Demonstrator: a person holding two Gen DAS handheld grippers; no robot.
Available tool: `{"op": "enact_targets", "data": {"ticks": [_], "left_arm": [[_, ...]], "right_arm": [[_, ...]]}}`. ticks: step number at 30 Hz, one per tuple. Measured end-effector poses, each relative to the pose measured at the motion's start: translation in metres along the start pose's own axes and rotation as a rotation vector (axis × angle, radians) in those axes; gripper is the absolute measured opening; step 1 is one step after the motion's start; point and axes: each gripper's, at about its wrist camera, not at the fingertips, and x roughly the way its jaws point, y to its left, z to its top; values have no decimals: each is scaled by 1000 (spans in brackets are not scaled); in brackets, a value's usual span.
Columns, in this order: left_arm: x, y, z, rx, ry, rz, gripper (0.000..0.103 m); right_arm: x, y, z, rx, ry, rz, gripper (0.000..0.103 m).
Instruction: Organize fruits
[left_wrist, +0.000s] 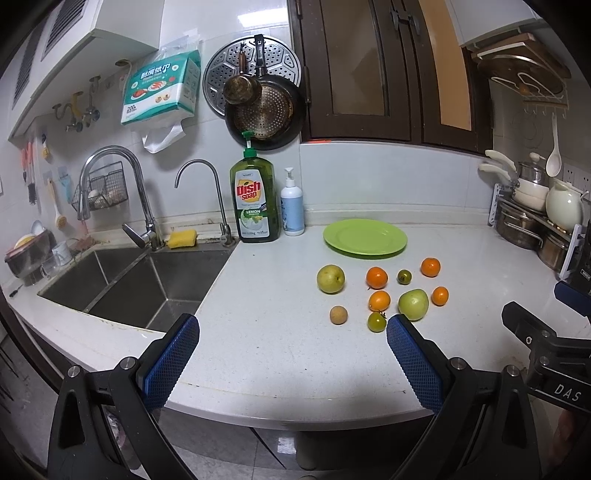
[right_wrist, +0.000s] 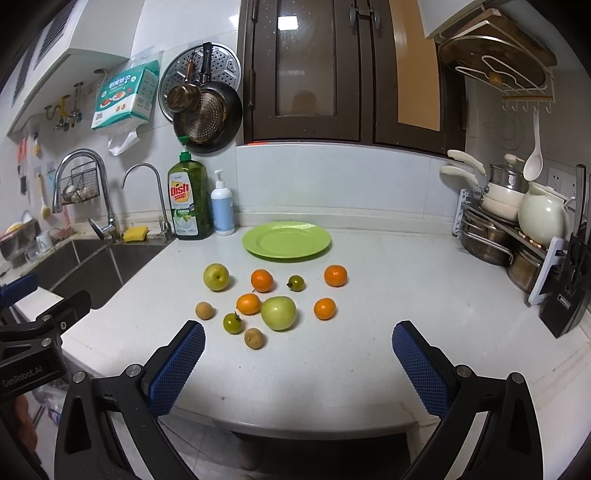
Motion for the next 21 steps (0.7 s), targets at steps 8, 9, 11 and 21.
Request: {"op": "enact_targets", "data": {"ticks": [8,9,11,21], "left_arm": [[0,3,-3,-1,-1,2,103],[0,4,-4,-1,0,2,103],[1,5,-5,-1,2,1,103],[21,8,-5,24,34,-25,103]], "right_arm": [[1,2,0,-2,5,3,103],[2,2,0,-3,6,3,103],[2,3,-1,-3,8,3,103],[12,8,-3,3,40,0,103]]}}
